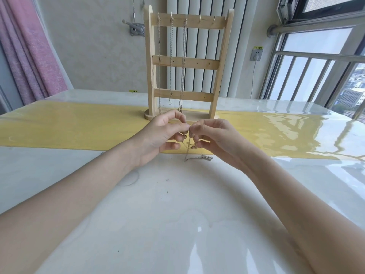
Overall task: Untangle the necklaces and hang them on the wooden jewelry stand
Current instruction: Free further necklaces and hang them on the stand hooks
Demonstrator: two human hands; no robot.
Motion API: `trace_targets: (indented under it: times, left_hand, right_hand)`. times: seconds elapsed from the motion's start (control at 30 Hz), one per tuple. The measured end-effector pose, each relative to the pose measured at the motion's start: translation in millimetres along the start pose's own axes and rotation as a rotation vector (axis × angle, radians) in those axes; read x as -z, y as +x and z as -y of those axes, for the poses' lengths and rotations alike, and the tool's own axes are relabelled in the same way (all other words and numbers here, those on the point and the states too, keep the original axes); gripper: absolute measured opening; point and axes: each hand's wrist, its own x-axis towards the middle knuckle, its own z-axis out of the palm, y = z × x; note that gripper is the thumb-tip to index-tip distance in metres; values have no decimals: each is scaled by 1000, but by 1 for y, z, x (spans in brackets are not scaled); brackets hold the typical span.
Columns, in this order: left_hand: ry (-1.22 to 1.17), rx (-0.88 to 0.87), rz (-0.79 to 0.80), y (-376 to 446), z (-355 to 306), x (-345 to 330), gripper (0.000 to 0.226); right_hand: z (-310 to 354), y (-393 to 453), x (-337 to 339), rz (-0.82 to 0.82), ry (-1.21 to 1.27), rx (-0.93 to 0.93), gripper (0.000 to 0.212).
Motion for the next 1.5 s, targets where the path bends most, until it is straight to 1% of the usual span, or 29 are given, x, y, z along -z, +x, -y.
trace_targets:
  times: [0.03,0.07,0.1,0.17,0.2,0.27,0.4,0.47,0.57,0.63,0.7,0.73,0.8,0.87,0.93,1.0,1.07,1.13,1.2,1.23,1.37,1.43,1.5]
  left_hand:
    - [22,-13,-5,0,0,-1,20]
    - [94,-45,-19,-1,0,-2,20]
    - [219,-97,-37,-1,2,-4,18]
    - [494,-206,-43,-1,6,-8,12]
    - [589,-235,-42,-1,9,-9,11]
    - [653,-222,-59,0,11,-11,13]
    - [591,-124,-91,2,8,-7,10]
    - [519,-115,-111,1,5,-5,12]
    - [368,-100,-158,0,2,-4,16]
    - [205,-37,-133,-2,-1,-5,16]
    - [55,51,-73,-2,-3,-5,17]
    - [17,95,-49,-2,-3,-5,18]
    - [17,173,1,-3,-3,-3,16]
    - [71,212,69,-4,-3,-3,17]
    - [132,208,110,-6,-4,-3,17]
    - [199,177,76,-6,-4,-5,10]
    - [243,140,-12,-5,-3,-5,7]
    - [180,134,-70,-4,-1,-5,11]
    - [98,139,-90,-3,-1,-5,17]
    - [99,134,-106,-2,-1,-6,19]
    - [186,67,-181,1,2,-4,20]
    - [175,56,-166,1,2,-2,20]
    - [175,58,-139,1,3,-2,20]
  right_hand:
    - [1,0,0,14,21,-21,19]
    - [1,0,-1,23,25,-43,19]
    - [0,0,-3,25,6,-65,20]
    - [-3,0,-7,6,-95,-87,22]
    - [-5,0,-9,-18,-163,-78,22]
    - [-8,1,-11,-83,-273,-16,24]
    - [-6,0,-15,-182,-358,122,21]
    - [-5,1,-14,-190,-315,130,22]
    - [-3,1,-10,-172,-200,90,26]
    - [-2,0,-10,-149,-168,82,26]
    - [-3,1,-11,-141,-242,93,24]
    - [-3,1,-12,-145,-311,107,22]
    - [-3,1,-12,-166,-400,131,19]
    - [-3,2,-10,-202,-360,127,18]
    - [-3,2,-10,-215,-275,108,19]
    - [-3,2,-10,-212,-213,84,22]
    - [-3,2,-11,-209,-186,71,23]
    - [-3,2,-12,-185,-136,71,23]
    - [-3,3,-11,-151,-63,73,24]
    - [-4,4,-10,-138,-66,73,24]
    - [-6,4,-8,-127,-261,86,25]
    - [-4,3,-7,-145,-373,122,25]
    - [-4,4,-7,-173,-578,203,22]
